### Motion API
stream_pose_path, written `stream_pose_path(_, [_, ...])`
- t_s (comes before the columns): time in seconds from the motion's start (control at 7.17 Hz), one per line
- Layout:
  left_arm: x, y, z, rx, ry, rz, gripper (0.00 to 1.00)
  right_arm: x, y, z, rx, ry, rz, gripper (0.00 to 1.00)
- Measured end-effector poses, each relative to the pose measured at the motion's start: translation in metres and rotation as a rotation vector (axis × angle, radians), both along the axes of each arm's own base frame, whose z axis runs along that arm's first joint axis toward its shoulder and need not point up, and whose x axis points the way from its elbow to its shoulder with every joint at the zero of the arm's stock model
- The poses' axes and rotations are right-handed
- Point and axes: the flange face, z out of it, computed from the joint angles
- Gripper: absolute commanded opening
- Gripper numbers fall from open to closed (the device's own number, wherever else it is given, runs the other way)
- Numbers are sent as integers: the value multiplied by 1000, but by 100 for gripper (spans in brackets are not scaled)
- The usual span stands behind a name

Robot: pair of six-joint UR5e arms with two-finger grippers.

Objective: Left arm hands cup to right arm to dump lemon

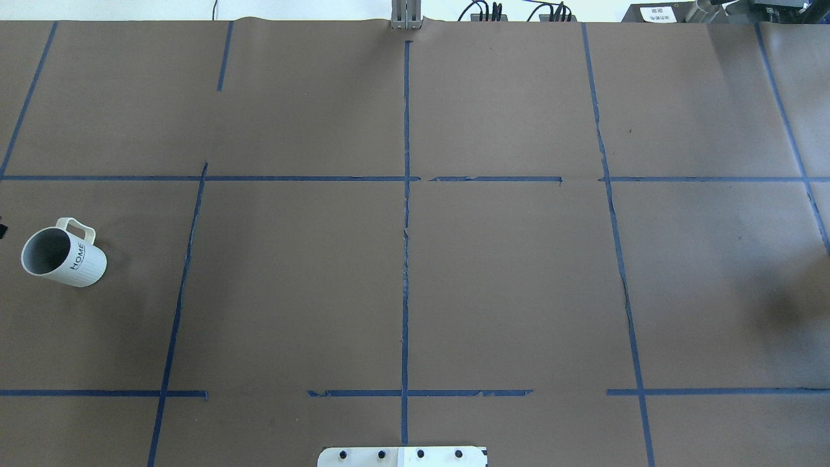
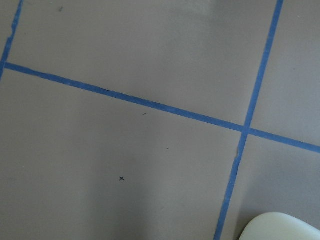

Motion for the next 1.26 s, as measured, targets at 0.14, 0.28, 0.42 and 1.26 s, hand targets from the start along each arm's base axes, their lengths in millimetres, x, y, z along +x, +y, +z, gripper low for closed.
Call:
stream_pose_path(0.14, [-35,6,7,-17,22,-14,100,17,5,7,-20,8,-3,100])
stream_pose_path(0.28, [-61,15,15,-27,35,-31,100,33,12,15,-44,13,2,100])
stream_pose_path(0.42, [-79,25,23,-34,41,-49,100,43,21,24,-65,15,10,100])
stream_pose_path(1.26, [-92,33,33,-40,32,-64,100,50,45,49,-139,25,40,100])
